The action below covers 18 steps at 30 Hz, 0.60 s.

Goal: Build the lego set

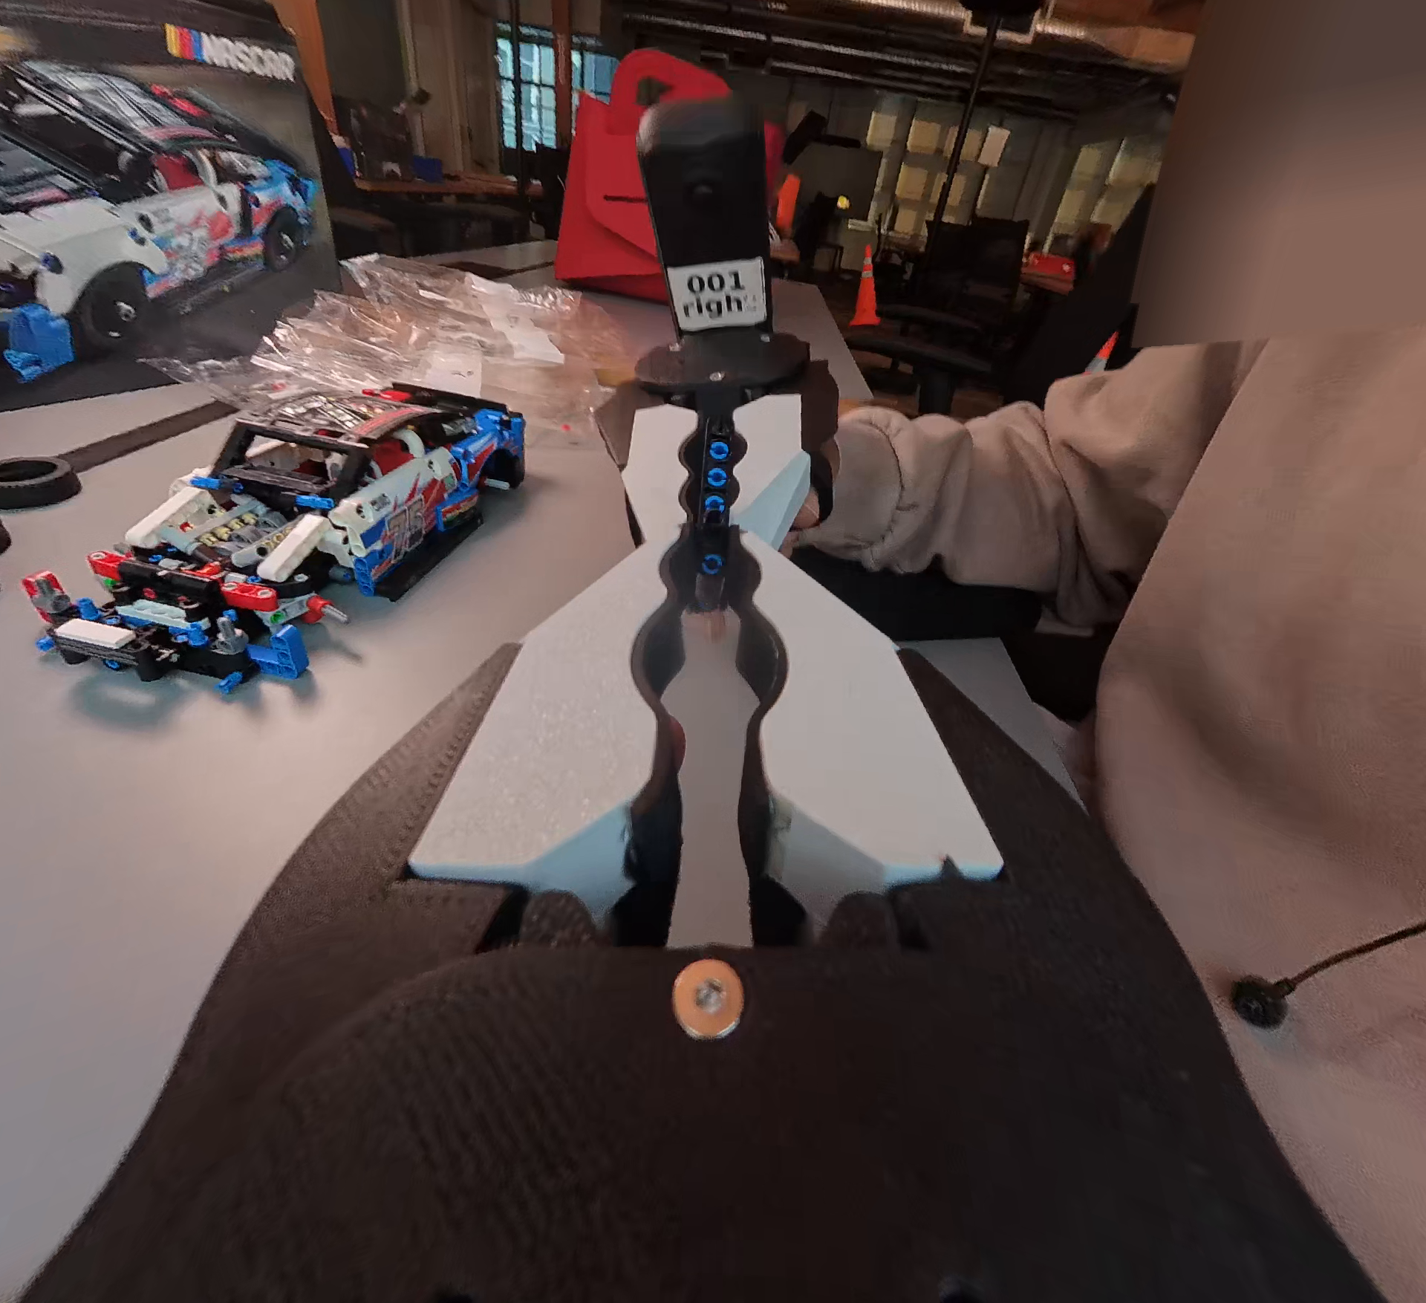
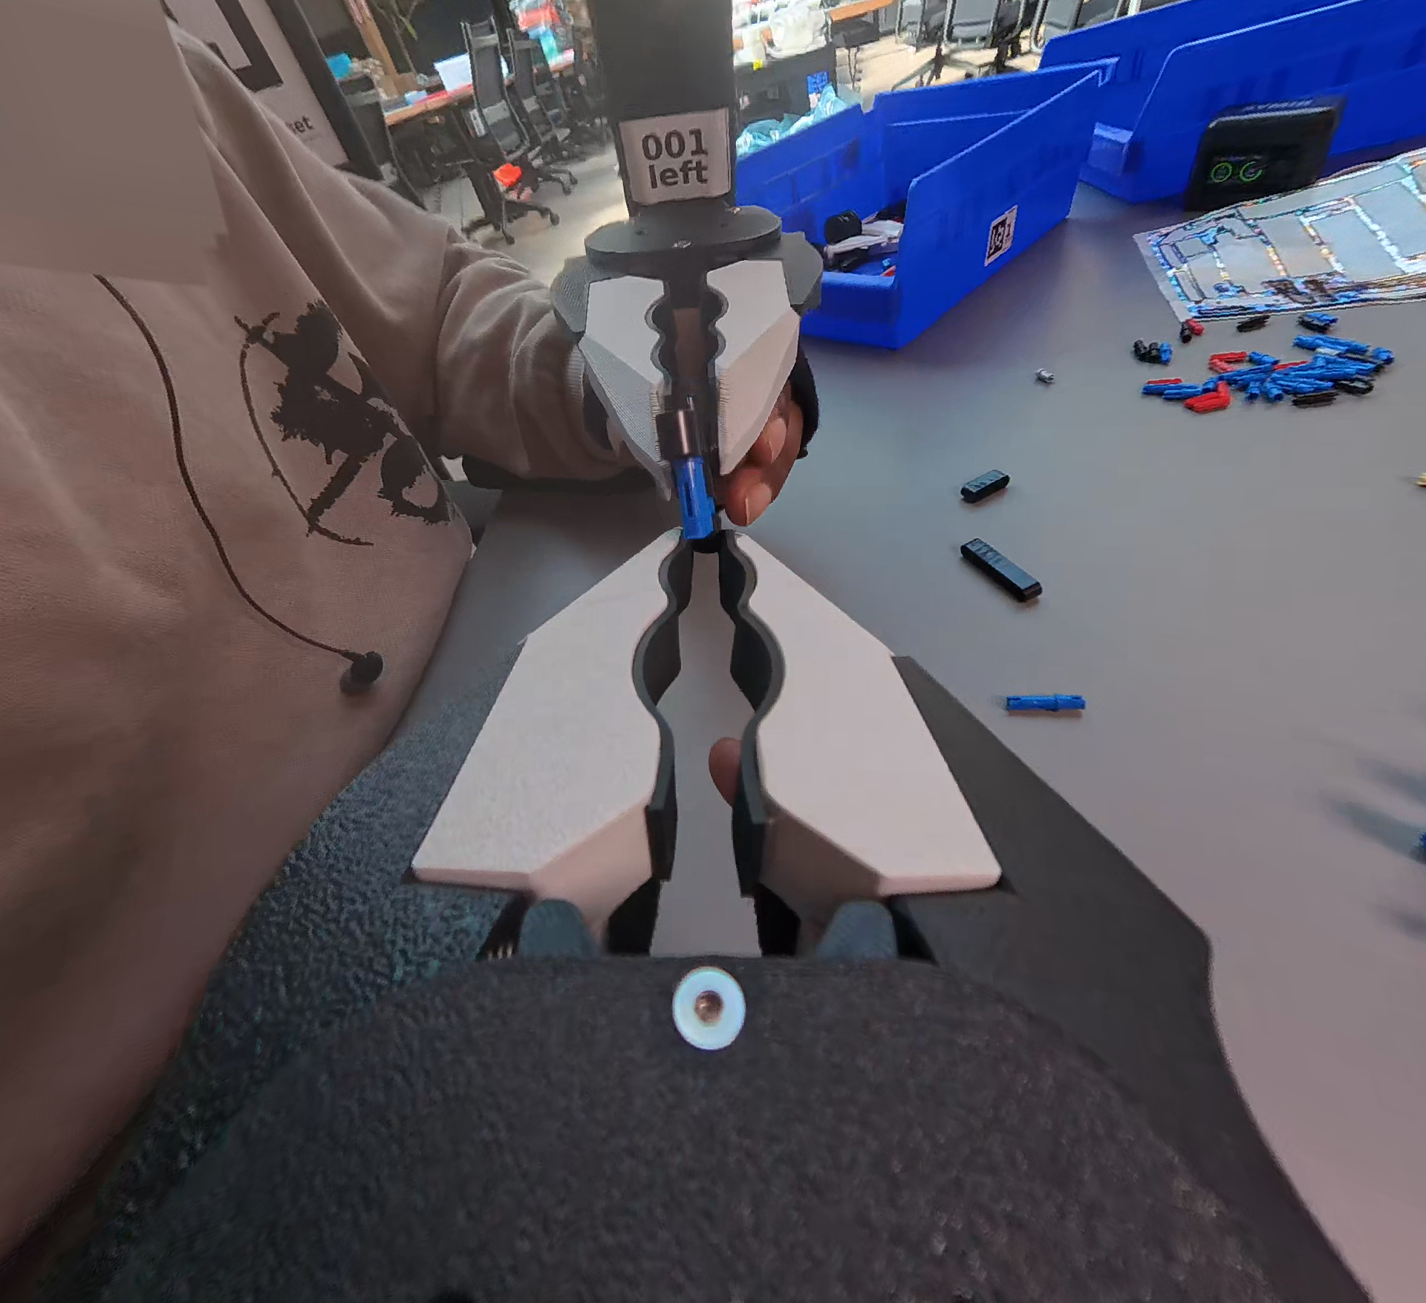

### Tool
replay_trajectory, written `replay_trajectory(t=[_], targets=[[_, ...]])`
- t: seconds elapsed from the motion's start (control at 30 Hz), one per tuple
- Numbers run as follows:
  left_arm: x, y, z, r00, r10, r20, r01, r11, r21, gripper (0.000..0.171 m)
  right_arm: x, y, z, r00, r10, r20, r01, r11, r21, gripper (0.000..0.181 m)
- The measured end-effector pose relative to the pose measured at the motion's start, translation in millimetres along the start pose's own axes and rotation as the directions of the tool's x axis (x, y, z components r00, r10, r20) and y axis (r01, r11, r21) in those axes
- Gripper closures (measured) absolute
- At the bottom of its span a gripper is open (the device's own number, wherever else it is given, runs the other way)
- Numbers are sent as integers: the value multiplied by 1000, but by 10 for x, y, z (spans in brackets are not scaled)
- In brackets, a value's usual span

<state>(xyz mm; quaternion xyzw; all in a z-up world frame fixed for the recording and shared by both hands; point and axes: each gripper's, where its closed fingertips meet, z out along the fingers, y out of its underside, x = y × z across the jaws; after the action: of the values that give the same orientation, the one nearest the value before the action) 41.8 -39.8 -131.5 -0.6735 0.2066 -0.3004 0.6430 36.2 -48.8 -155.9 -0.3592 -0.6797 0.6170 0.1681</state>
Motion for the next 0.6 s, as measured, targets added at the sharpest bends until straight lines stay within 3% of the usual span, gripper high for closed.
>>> replay_trajectory(t=[0.1, 0.2, 0.6], targets=[[-94, -186, -67, 998, -56, 10, 55, 993, 108, 166, 64, -217, -4, 992, 124, 27, -127, 976, 177, 177], [-161, -287, -142, 992, -128, -8, 127, 973, 195, 166, 112, -349, 12, 990, 141, 16, -140, 957, 255, 177], [-114, -278, -160, 987, -152, -43, 157, 971, 182, 166, 101, -393, -59, 995, 97, -22, -88, 964, 252, 177]])
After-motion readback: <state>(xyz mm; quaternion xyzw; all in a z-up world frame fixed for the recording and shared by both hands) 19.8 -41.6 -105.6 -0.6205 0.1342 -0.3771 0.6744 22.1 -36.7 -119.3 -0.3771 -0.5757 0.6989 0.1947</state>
